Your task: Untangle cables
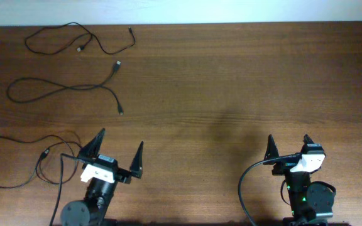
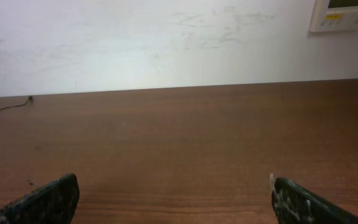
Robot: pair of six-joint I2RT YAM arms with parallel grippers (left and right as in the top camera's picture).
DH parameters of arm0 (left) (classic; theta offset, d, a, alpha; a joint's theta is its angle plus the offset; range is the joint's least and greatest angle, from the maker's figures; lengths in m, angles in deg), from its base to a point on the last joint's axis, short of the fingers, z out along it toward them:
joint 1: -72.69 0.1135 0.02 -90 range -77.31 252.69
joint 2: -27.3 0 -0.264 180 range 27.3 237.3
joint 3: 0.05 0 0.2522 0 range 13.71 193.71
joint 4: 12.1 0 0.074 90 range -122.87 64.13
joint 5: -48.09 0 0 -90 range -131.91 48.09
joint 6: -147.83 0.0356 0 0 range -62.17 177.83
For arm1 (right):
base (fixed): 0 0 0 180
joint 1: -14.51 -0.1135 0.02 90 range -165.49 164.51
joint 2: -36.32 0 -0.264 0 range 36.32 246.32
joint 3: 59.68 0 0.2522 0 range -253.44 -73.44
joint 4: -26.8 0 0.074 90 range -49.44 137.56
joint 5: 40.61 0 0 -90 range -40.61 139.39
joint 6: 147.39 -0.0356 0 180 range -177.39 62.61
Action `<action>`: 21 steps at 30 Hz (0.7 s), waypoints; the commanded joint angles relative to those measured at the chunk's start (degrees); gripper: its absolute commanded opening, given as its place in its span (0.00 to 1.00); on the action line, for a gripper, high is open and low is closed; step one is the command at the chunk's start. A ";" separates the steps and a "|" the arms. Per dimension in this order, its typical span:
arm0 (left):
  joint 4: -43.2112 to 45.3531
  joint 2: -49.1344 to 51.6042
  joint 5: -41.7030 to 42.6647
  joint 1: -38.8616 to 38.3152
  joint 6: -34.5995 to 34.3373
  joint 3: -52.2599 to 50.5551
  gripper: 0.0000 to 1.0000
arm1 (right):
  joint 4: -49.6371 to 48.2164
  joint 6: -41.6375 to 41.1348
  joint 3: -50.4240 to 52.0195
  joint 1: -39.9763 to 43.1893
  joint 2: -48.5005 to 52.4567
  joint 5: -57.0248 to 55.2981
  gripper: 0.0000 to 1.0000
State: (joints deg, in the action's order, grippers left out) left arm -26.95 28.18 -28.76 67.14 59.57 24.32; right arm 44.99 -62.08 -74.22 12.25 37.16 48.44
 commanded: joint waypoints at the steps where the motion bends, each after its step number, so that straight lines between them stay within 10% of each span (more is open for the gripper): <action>1: 5.31 -0.59 1.05 0.37 0.68 -2.78 0.99 | 0.22 0.00 0.46 0.42 -0.52 0.33 0.98; 21: 21.86 -0.59 -0.52 0.46 0.70 -10.14 0.99 | 0.22 0.00 0.46 0.42 -0.52 0.33 0.98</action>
State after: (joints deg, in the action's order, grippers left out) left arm -6.16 28.11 -28.39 67.21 59.62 14.66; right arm 44.99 -62.10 -74.22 12.25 37.16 48.44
